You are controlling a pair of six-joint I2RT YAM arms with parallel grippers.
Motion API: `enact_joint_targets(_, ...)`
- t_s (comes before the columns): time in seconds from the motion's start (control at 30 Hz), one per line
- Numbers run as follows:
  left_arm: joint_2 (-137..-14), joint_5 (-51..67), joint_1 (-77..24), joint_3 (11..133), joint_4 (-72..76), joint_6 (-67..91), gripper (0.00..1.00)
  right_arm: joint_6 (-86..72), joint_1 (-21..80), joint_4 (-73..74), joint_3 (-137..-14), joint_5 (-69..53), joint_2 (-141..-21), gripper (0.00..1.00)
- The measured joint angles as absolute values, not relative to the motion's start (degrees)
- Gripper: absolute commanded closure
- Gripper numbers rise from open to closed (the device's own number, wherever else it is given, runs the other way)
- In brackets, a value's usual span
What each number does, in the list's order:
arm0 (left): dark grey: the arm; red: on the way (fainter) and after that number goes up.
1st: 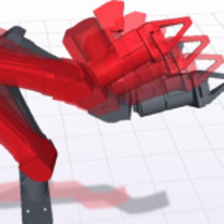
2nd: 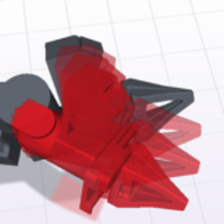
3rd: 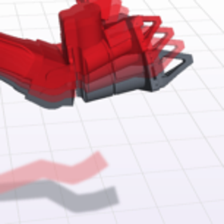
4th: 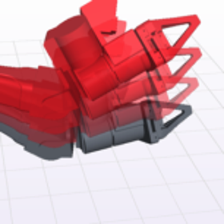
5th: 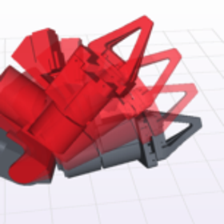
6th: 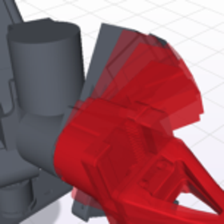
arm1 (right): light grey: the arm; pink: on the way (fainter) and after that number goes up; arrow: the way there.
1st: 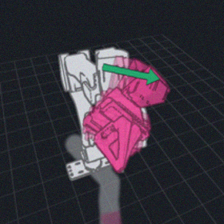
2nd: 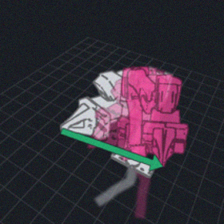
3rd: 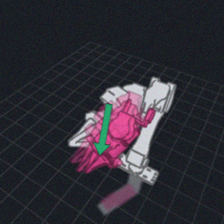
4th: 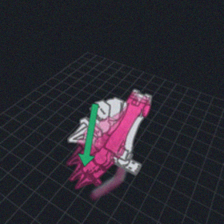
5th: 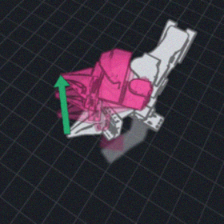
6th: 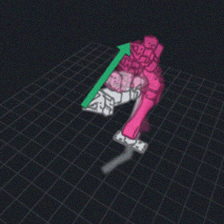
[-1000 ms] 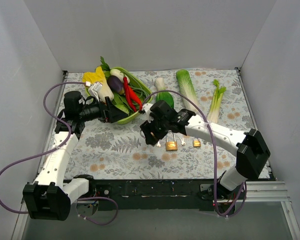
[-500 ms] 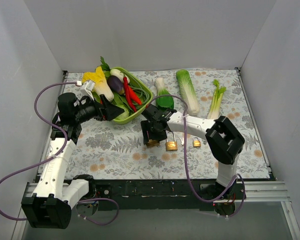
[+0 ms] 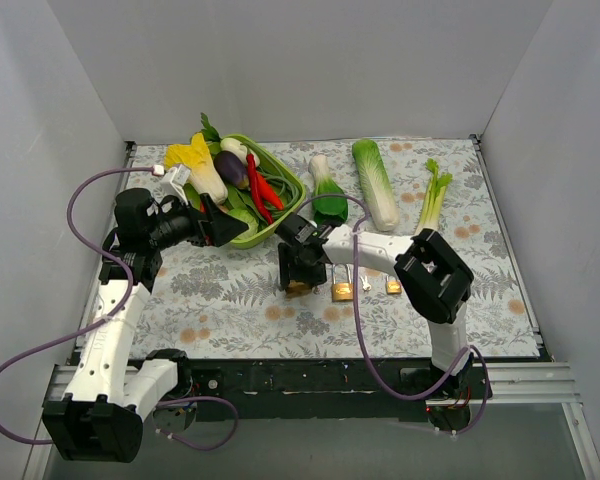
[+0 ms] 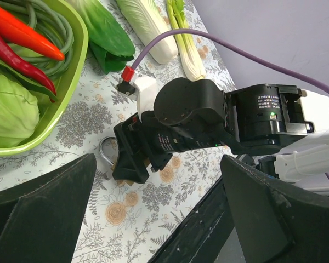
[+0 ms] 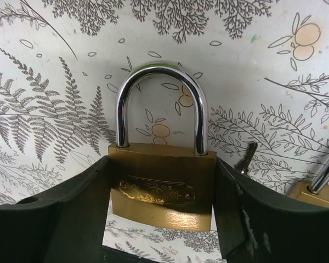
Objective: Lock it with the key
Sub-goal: Place the lock at the center of the board, then reset both arms
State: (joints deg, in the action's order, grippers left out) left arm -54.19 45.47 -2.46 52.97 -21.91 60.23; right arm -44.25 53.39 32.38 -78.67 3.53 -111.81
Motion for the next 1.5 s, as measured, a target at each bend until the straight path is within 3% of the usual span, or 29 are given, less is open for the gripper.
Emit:
enact_joint_targets(0.07,-53.9,45.5,-2.5,53.0,-21.8,60.2,0.02,-45.1,53.8,32.6,-79.0,4.5,-112.0,0.68)
enact_joint_targets(0.1,-53.9,45.5,-2.4,53.0,-21.8,60.2,0.02,-45.5,54.0,32.5,-79.0,4.9,-112.1,0.56)
enact_joint_targets(0.27,-53.9,45.4,-2.4,53.0,-22.0,59.8,0.02,-46.8,54.8,33.3,-80.6,6.7,-113.2,0.39)
enact_joint_targets(0.3,-53.9,45.4,-2.4,53.0,-22.2,59.8,0.02,-47.0,55.0,33.4,-80.9,7.0,-113.4,0.3)
enact_joint_targets(0.5,-54.0,45.4,-2.4,53.0,-22.3,59.2,0.02,-48.9,56.2,35.1,-81.8,10.3,-113.8,0.14)
enact_joint_targets(0.83,-57.1,45.5,-2.4,53.3,-22.6,58.9,0.02,-48.8,56.7,36.4,-82.2,12.0,-113.8,0.08)
enact_joint_targets(1.03,-62.8,45.4,-2.4,59.4,-27.0,57.4,0.02,-45.0,56.6,34.5,-84.0,12.4,-111.9,0.07)
enact_joint_targets(1.3,-74.1,43.5,-2.4,72.8,-39.3,51.5,0.02,-38.1,53.6,32.0,-83.9,13.4,-101.4,0.04)
enact_joint_targets(1.5,-81.3,37.6,-2.4,80.0,-46.3,47.5,0.02,-25.9,44.6,25.0,-81.8,12.4,-90.0,0.02)
